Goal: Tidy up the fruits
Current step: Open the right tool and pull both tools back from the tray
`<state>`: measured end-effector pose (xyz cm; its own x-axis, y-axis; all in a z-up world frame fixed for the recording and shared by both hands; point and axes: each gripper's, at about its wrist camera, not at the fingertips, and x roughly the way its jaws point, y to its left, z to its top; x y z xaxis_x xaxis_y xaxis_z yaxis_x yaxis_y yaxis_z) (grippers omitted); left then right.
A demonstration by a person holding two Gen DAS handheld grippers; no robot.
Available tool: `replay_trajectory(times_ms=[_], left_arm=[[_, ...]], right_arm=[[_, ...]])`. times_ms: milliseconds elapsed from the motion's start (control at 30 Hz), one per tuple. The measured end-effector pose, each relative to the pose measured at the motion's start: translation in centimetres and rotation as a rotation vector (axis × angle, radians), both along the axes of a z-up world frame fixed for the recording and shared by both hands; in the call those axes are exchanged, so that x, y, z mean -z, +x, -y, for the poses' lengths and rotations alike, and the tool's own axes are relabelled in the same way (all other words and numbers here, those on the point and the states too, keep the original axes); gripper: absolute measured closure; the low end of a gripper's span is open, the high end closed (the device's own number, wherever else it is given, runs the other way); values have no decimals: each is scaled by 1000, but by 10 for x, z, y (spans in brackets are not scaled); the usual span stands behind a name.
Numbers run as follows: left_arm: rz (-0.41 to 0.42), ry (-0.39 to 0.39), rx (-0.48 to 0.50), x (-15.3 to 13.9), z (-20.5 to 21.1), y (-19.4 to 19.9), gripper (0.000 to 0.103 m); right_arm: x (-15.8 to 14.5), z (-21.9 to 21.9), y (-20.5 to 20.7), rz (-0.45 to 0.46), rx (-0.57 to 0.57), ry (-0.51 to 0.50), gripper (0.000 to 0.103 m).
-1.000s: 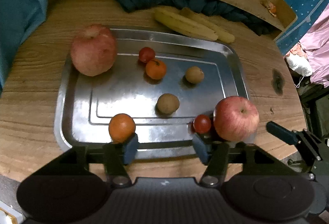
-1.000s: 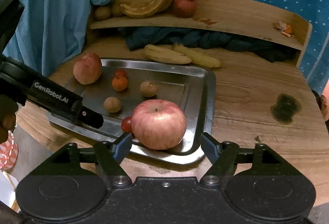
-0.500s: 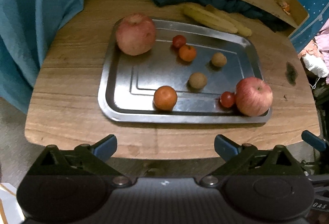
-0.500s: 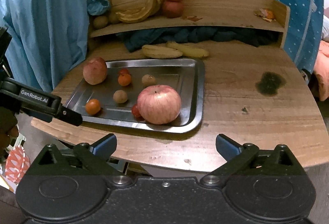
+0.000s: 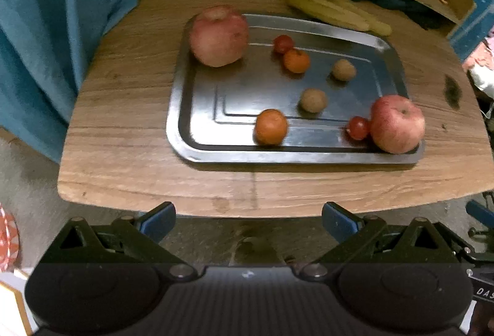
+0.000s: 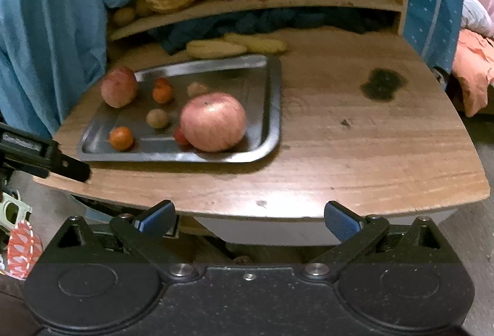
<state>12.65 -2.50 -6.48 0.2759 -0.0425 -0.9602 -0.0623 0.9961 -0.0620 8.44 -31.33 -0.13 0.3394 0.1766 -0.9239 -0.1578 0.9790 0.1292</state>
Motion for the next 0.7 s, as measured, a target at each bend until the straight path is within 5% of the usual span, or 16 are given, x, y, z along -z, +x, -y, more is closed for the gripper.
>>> replay_trajectory(times_ms=[167,700], left_arm=[[-8,26,-50,-6,-10,0,0],[13,35,-83,-15,-3,43,0]], right_arm=[[9,5,4,-49,28,-20,1],[5,24,42,21,89,-7,1]])
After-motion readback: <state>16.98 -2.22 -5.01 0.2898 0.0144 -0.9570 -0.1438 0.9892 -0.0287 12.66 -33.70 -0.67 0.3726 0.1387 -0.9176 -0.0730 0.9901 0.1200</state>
